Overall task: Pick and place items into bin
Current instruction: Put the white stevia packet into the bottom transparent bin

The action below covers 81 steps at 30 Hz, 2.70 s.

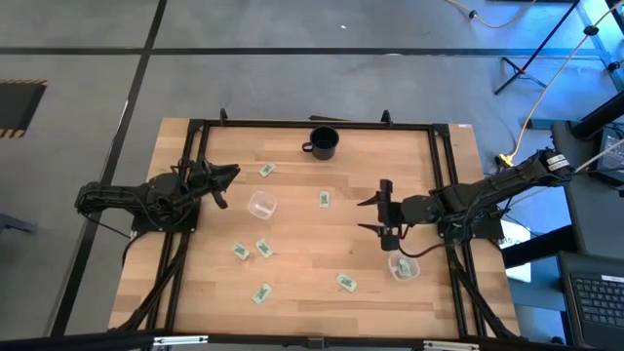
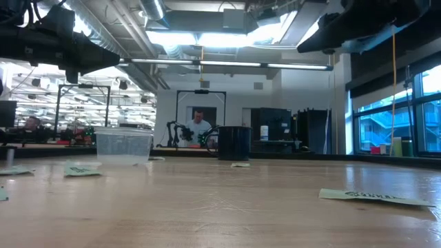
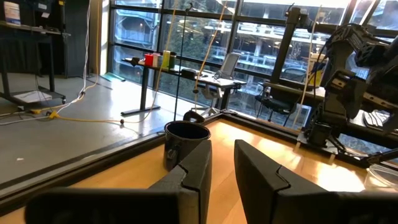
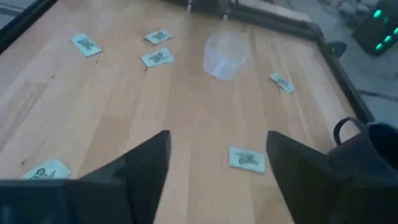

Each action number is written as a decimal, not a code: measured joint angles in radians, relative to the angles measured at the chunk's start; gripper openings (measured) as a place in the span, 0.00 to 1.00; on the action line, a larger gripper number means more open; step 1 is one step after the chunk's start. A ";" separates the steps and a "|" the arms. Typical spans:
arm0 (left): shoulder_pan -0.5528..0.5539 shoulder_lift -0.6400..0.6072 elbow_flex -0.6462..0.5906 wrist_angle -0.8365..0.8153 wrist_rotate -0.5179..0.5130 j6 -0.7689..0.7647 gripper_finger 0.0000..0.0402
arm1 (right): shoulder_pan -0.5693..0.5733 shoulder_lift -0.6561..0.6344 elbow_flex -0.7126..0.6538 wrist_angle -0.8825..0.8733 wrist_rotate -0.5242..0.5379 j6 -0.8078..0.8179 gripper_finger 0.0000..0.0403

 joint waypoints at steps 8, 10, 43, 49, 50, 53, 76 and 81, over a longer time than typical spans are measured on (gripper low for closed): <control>0.000 0.000 0.000 0.000 0.000 0.000 0.16 | 0.000 -0.001 0.000 0.052 0.000 -0.041 0.77; 0.000 0.000 0.000 0.000 0.000 0.000 0.16 | 0.001 0.000 0.000 0.050 0.000 -0.050 0.77; 0.000 0.000 0.000 0.000 0.000 0.000 0.16 | 0.327 0.846 0.683 -0.508 -0.019 0.657 0.77; 0.000 0.000 0.000 0.000 0.000 -0.001 0.16 | 0.326 0.919 0.683 -0.519 -0.022 0.815 0.77; 0.000 0.000 0.000 0.000 0.000 -0.002 0.16 | 0.326 0.928 0.683 -0.522 -0.026 0.831 0.77; 0.000 0.000 0.000 0.000 0.000 -0.002 0.16 | 0.326 0.947 0.683 -0.532 -0.030 0.868 0.77; 0.000 0.000 0.000 0.000 0.000 -0.001 0.16 | 0.297 1.007 0.687 -0.576 -0.213 0.944 0.59; 0.000 0.000 0.000 0.000 0.000 0.000 0.16 | 0.297 1.008 0.687 -0.579 -0.215 0.928 0.50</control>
